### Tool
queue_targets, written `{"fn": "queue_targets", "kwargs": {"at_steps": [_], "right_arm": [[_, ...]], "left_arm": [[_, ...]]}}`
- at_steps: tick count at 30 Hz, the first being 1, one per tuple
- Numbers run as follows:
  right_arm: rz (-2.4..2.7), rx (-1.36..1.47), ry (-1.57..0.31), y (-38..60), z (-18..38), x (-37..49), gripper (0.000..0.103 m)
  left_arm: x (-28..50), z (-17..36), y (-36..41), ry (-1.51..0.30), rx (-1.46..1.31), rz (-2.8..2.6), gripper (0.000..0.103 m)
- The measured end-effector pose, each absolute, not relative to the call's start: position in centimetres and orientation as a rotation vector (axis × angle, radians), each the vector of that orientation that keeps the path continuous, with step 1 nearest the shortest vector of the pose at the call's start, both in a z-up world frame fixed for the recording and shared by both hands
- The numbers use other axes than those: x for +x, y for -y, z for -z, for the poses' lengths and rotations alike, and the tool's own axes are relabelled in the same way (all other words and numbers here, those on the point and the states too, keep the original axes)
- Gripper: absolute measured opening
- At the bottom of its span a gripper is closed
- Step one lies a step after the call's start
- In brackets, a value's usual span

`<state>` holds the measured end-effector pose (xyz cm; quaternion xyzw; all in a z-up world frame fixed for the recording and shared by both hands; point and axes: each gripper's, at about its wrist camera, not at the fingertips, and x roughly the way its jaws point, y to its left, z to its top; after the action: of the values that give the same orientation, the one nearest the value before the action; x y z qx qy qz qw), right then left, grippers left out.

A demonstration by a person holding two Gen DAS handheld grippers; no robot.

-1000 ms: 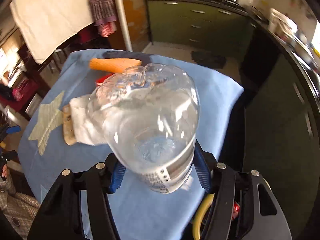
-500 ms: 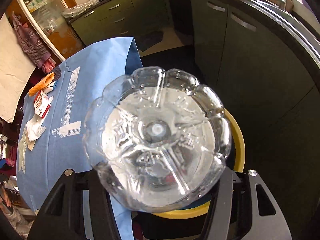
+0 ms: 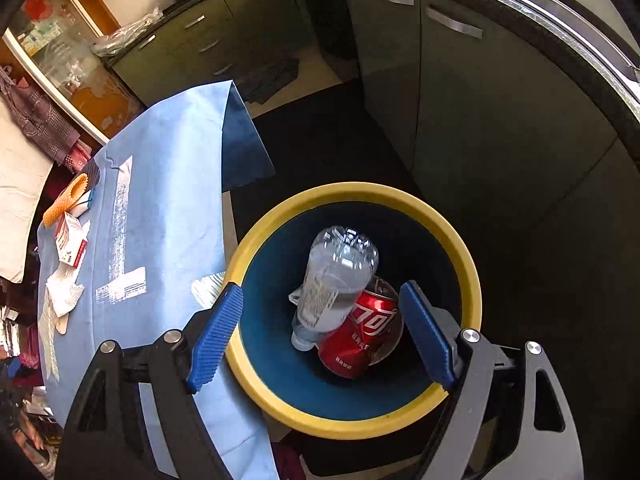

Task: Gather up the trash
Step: 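Grasp the white paper towel with the left gripper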

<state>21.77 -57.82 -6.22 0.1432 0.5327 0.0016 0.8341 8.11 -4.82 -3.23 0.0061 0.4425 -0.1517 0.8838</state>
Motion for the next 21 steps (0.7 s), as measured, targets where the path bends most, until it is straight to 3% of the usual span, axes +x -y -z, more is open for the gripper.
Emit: {"fn": "queue_targets", "kwargs": {"at_steps": [16,21], "right_arm": [[-0.174,0.221,-1.133,51.6,5.2,18.9,0.080],[-0.199,0.209,-1.147,50.9,5.6,19.2,0.080]], "left_arm": [[19.6,7.4,6.6,-1.049,0.157,0.309,0.095],[21.0,8.4,7.9,-1.156,0.061,0.430,0.095]]}}
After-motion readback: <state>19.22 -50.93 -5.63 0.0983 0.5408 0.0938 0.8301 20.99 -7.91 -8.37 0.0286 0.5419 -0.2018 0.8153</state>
